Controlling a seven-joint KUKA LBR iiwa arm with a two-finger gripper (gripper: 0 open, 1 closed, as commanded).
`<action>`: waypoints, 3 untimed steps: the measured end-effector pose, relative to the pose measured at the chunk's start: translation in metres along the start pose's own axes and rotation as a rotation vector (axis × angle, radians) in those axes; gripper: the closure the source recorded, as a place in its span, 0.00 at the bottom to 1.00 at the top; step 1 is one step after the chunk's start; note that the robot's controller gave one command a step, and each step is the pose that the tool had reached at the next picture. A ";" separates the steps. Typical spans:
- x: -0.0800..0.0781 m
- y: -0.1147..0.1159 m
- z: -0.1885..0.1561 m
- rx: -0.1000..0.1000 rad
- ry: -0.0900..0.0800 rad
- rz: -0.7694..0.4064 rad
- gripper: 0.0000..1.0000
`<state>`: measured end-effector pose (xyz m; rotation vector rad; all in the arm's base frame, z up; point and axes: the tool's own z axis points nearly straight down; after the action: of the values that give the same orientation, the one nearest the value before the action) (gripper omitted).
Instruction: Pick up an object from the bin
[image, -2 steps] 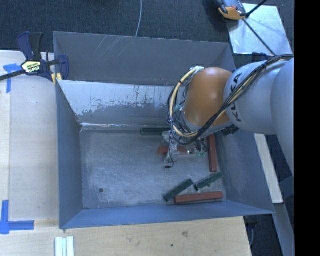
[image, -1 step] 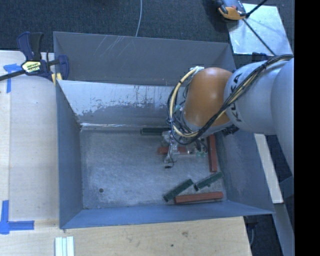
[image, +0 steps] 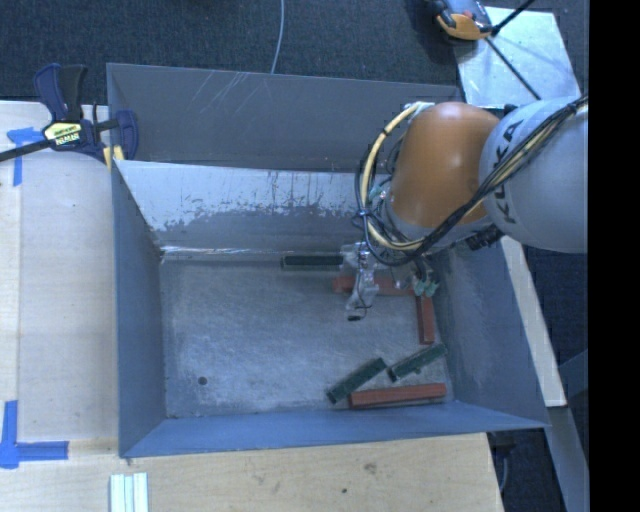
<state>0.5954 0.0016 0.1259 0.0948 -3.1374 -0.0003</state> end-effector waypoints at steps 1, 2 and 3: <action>-0.005 0.000 -0.043 0.001 -0.012 0.008 1.00; -0.003 -0.003 -0.091 0.001 -0.007 0.004 0.00; -0.003 -0.003 -0.091 0.001 -0.007 0.004 0.00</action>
Offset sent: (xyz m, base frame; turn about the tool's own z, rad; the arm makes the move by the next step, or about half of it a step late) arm 0.0022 -0.0024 0.0903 0.0029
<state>0.5985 -0.0014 0.2168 0.0883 -3.1442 0.0006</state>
